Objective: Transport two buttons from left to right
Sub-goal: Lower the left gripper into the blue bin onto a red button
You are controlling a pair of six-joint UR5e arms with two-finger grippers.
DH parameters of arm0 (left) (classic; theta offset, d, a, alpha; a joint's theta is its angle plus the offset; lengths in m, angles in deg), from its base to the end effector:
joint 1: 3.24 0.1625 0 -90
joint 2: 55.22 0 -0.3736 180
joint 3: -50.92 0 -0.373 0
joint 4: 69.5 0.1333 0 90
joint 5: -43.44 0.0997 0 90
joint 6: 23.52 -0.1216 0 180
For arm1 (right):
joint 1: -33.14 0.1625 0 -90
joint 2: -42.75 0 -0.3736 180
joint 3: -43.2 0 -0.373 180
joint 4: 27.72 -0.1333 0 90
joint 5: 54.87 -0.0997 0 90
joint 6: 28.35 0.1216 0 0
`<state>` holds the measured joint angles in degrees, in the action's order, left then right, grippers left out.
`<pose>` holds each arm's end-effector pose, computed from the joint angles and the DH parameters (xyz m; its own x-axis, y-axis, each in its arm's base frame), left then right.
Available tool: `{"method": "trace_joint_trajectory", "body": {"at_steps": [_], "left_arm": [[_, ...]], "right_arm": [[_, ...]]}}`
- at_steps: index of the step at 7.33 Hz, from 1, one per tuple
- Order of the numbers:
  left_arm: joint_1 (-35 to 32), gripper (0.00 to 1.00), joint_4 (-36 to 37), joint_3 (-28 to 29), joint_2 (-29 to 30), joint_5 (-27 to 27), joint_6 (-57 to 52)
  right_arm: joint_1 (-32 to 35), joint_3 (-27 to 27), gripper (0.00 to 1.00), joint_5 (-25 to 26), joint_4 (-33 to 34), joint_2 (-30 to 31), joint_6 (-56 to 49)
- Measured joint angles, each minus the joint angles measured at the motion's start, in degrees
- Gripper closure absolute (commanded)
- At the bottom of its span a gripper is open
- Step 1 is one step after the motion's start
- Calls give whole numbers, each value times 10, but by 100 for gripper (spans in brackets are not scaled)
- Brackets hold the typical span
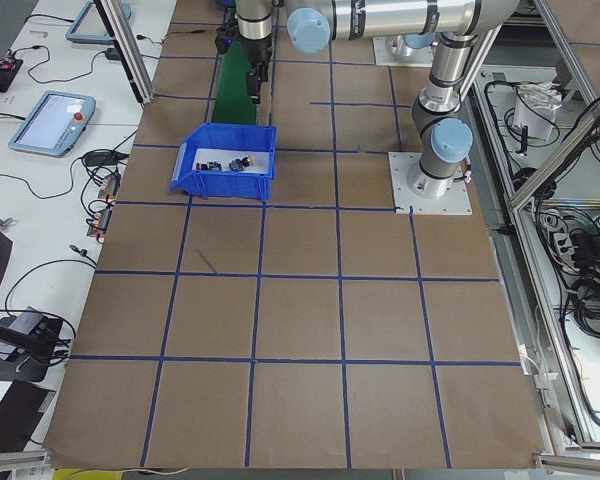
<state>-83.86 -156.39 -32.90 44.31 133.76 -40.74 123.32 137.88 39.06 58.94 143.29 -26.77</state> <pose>-0.0439 -0.5479 0.3871 -0.9906 0.1364 -0.0041 0.1364 0.9906 0.0057 0.1262 -0.4073 0.4511 -0.9974 0.0274 0.0672 0.0244 0.9987 -0.0458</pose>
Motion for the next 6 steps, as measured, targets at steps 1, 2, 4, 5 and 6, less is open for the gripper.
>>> {"method": "trace_joint_trajectory", "body": {"at_steps": [1, 2, 4, 5, 6], "left_arm": [[15, 0, 17, 12, 33, -8, 1], [22, 0, 47, 23, 73, -13, 6], [22, 0, 86, 59, 150, -15, 16], [20, 1, 91, 83, 179, -15, 23], [18, 9, 92, 97, 199, -15, 27]], "right_arm": [[0, 0, 0, 0, 0, 0, 0], [0, 1, 0, 0, 0, 0, 0], [0, 1, 0, 0, 0, 0, 0], [0, 1, 0, 0, 0, 0, 0], [0, 1, 0, -1, 0, 0, 0]]}}
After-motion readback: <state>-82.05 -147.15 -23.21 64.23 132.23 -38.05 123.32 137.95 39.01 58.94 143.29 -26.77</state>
